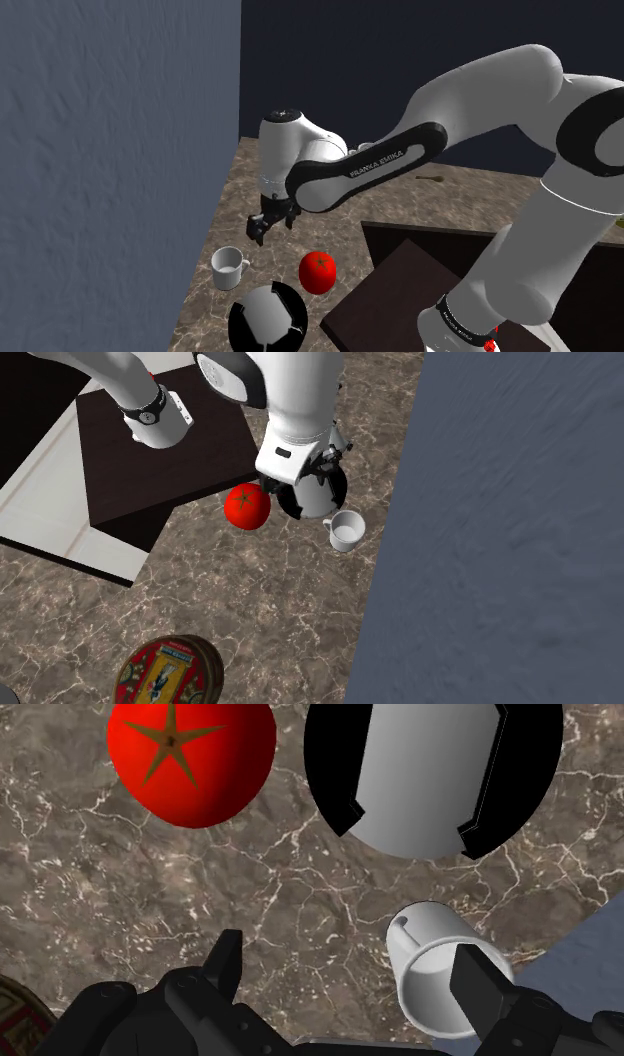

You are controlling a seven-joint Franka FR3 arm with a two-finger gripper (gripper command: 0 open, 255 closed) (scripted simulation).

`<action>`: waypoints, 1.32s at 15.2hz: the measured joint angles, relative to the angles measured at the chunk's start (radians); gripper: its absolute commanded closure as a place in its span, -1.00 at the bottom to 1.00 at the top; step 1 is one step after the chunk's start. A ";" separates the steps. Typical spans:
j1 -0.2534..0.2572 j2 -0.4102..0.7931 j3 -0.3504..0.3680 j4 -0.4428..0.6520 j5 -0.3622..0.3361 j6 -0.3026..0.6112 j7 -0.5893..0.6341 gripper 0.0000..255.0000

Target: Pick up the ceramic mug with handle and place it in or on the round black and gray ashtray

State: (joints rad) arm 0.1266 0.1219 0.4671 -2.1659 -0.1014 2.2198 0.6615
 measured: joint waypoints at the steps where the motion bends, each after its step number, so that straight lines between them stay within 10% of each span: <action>1: 0.011 0.046 0.000 0.032 -0.029 0.010 0.024 -1.00; 14: 0.228 0.546 -0.073 0.496 -0.261 0.003 0.213 -1.00; 20: 0.251 0.621 -0.094 0.533 -0.288 0.039 0.228 -1.00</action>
State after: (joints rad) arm 0.3777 0.7428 0.3727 -1.6330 -0.3890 2.2593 0.8894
